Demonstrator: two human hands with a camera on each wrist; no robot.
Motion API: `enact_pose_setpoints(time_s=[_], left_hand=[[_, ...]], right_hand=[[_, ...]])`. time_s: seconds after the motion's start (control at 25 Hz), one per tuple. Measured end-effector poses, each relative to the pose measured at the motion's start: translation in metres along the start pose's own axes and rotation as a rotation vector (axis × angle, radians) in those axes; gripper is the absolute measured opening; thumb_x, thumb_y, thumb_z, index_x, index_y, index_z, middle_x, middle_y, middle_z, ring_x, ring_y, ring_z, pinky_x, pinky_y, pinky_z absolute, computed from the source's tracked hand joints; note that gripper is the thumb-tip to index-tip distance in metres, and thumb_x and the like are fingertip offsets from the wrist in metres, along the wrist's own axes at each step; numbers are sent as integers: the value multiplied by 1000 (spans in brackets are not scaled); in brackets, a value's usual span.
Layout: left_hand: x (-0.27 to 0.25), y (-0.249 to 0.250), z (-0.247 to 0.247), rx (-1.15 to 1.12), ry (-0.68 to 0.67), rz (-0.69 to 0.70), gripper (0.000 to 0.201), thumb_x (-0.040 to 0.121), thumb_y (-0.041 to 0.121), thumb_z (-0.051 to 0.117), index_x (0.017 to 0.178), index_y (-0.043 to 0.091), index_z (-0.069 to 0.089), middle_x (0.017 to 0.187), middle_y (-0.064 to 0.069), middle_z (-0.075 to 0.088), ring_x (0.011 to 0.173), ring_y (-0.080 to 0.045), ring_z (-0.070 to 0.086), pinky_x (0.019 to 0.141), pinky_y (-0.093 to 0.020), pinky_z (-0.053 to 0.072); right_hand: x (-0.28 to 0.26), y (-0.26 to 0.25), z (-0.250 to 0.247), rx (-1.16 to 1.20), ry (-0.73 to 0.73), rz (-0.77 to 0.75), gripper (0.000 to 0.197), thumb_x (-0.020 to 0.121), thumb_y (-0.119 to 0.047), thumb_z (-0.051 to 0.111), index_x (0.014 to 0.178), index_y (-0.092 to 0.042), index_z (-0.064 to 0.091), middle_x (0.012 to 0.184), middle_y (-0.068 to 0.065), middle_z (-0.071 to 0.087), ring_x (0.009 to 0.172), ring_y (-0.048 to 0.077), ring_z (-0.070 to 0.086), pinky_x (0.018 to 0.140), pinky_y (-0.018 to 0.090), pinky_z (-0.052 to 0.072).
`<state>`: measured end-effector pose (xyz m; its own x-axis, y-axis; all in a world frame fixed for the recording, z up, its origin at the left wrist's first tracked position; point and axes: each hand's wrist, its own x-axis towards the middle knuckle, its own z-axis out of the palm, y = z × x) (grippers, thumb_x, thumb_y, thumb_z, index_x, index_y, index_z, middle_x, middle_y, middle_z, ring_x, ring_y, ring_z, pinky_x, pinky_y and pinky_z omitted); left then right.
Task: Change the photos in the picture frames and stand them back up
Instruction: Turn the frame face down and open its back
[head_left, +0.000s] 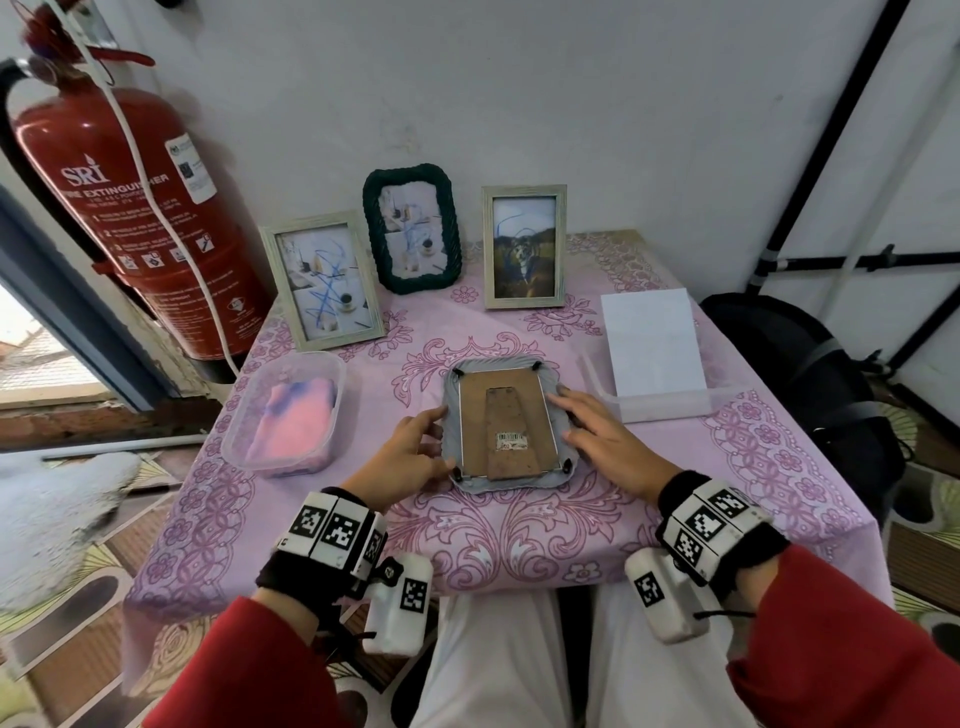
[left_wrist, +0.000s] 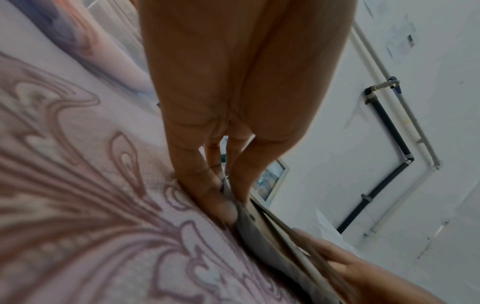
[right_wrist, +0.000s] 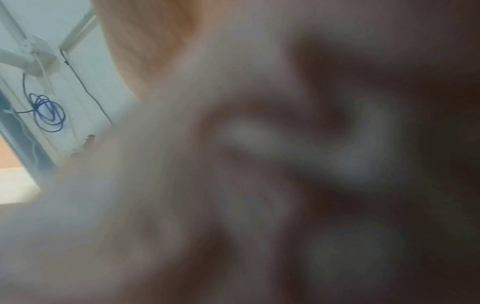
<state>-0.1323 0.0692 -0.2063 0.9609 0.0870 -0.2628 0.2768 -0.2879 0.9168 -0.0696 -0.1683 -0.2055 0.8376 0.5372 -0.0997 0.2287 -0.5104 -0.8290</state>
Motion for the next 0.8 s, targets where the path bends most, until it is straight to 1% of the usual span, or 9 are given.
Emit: enact_pose_setpoints(time_s=[0.08,0.24,0.36,0.44,0.52,0.6,0.68,0.72,0.8], left_hand=[[0,1,-4,-20,28,-1,53,92,-6,46,140,9,33,98,-5,45,71,-14,50,48,-17,48],[13,11,-20,57,138,-15,38,94,3,45,132,7,45,87,-1,49,76,-15,49,57,-22,41],[30,24,-26,165,171,18,35,93,9,51,128,7,49,100,-7,51,88,-20,50,59,-20,45],[44,30,-25,243,177,43,38,90,9,55,128,5,50,107,-12,55,95,-26,55,75,-27,51],[59,33,-24,300,191,56,42,88,10,58,129,5,50,116,-18,57,107,-33,56,91,-38,48],[72,36,-22,339,187,58,45,86,10,61,130,4,50,119,-21,57,109,-36,56,92,-41,48],[84,41,-20,348,156,34,47,86,12,63,130,4,49,115,-21,58,106,-36,58,89,-42,51],[89,43,-20,320,132,15,45,86,13,64,128,3,51,110,-19,59,102,-36,59,81,-41,55],[95,45,-19,263,105,-4,37,86,13,65,119,1,57,97,-14,56,79,-29,61,52,-29,57]], right_hand=[[4,-6,1,-51,-10,23,50,100,-18,37,147,-15,23,155,2,18,144,11,13,111,19,9],[23,-25,-2,-165,-48,81,56,100,-28,36,149,-13,13,156,5,11,145,17,10,116,28,9],[48,-40,-13,-265,-68,95,58,100,-25,37,149,-9,12,156,9,12,145,21,12,114,26,12],[66,-43,-17,-313,-67,123,59,99,-20,40,148,-6,12,156,13,15,143,25,18,113,27,17],[82,-42,-17,-370,-55,175,56,98,-16,41,147,-2,17,151,20,21,139,32,26,112,32,23],[93,-37,-17,-436,-15,223,47,97,-15,41,139,1,30,143,26,30,132,38,34,110,37,30],[102,-32,-17,-444,23,240,40,97,-16,43,133,0,41,137,27,35,126,40,40,108,39,33],[104,-30,-18,-425,32,239,38,97,-17,44,132,-2,43,136,26,36,124,39,42,108,38,33],[107,-26,-18,-392,43,229,36,97,-18,45,130,-4,44,135,23,37,121,36,45,107,34,34]])
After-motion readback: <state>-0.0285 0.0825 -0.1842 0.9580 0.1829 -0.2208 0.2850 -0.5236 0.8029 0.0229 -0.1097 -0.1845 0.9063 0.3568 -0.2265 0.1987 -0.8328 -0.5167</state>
